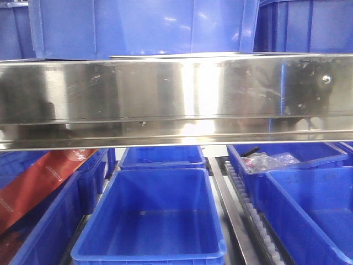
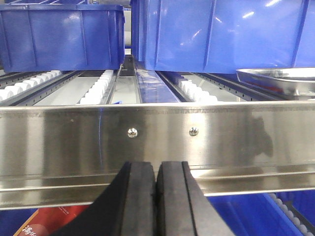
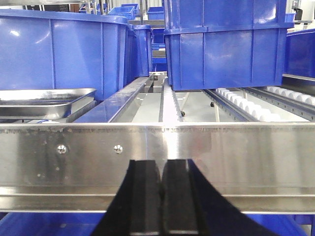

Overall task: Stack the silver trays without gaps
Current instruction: 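Raise both grippers toward the silver tray on the upper shelf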

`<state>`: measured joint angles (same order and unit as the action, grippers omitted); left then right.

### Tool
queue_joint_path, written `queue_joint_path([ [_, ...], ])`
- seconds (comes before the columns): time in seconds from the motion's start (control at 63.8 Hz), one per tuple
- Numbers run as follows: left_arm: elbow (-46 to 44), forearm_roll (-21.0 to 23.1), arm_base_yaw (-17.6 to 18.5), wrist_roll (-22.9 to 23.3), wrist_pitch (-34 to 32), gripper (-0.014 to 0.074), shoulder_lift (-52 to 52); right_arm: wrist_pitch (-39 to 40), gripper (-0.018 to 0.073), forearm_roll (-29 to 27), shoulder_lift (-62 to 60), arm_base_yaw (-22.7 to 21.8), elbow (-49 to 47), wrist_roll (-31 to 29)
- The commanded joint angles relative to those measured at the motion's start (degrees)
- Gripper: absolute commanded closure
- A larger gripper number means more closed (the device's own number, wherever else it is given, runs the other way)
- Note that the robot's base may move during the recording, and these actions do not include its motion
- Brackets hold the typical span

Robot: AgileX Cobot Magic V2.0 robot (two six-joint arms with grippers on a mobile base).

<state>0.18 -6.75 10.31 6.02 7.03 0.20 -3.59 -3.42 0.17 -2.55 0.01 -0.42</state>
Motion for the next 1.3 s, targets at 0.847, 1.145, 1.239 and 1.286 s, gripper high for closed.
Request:
queue_joint_path([
  [0.847,-0.18,-0.09,0.15,0.35,-1.76,0.0614,-0.2,11.96,0.0648,0.05,-0.17,-0.35,-0.01,-0.14],
  [1.145,-6.33,7.52,0.15,0.63,-20.25,0.0614,-0.2,17.06,0.0648,-5.51,-0.17,-0.35,-0.71,1.33],
  [1.239,-15.57,6.75,0.15,-0.11,-14.7,0.0614,-0.2,15.05,0.0648,-5.98,-0.17,-0.35,-6.04,3.78],
  [1.286,-20.1,5.04,0.15,-0.11,-9.12,0.0614,-0.2,11.3,0.0648,-5.98,-0.17,-0.35,-10.46,4.6],
])
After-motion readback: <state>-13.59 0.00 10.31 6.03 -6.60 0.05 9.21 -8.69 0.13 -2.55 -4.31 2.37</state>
